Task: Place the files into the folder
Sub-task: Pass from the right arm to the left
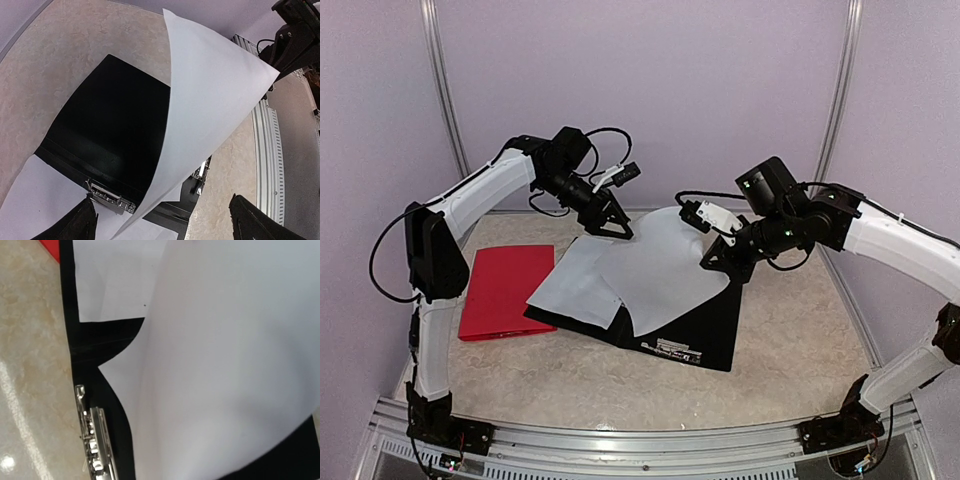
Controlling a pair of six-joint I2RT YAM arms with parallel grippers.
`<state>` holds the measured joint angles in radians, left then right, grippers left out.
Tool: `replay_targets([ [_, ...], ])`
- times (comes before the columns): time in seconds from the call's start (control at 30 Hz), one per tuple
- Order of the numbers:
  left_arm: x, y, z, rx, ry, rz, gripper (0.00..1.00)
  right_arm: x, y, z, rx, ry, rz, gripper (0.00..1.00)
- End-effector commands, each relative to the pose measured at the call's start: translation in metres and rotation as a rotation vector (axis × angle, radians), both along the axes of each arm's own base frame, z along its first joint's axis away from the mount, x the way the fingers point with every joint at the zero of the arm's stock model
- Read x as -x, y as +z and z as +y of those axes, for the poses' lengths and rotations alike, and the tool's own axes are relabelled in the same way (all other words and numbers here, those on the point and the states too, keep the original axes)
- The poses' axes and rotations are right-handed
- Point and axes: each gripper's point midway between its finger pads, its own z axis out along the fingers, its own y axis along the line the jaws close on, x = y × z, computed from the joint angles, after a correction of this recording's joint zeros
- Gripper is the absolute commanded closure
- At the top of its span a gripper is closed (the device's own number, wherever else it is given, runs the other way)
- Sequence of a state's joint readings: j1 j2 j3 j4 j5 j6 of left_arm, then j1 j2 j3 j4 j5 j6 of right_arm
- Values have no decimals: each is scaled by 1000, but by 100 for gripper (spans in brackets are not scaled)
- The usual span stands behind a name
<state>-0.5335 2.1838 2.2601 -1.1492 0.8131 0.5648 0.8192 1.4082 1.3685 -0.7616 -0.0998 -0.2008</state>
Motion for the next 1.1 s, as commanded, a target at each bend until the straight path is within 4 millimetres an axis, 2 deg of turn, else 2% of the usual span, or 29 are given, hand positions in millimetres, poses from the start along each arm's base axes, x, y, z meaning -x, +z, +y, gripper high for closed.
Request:
replay_targets([
  [0.0, 1, 5, -8, 52, -45, -12, 14, 7, -4, -5, 29, 15, 3, 100],
  [0.2, 7, -9, -22, 51, -93, -1, 20, 5, -6, -5, 37, 11, 1, 100],
  [0.4, 5, -17, -26, 54, -107, 2, 28, 4, -7, -5, 41, 8, 2, 100],
  [0.57, 7, -17, -26, 69, -113, 21, 39, 4, -7, -8, 46, -2, 0, 100],
  [0.73, 8, -12, -25, 69, -103, 27, 45, 2, -12, -11, 64, -18, -4, 100],
  [0.87, 9, -18, -26, 39, -98, 21, 59, 1, -10, -12, 62, -26, -6, 100],
  [0.93, 9, -20, -26, 28, -93, 23, 81, 1, -10, -12, 64, -32, -9, 100],
  [1.07, 10, -22, -26, 21, -88, 32, 83, -1, -13, -14, 74, -51, -4, 100],
])
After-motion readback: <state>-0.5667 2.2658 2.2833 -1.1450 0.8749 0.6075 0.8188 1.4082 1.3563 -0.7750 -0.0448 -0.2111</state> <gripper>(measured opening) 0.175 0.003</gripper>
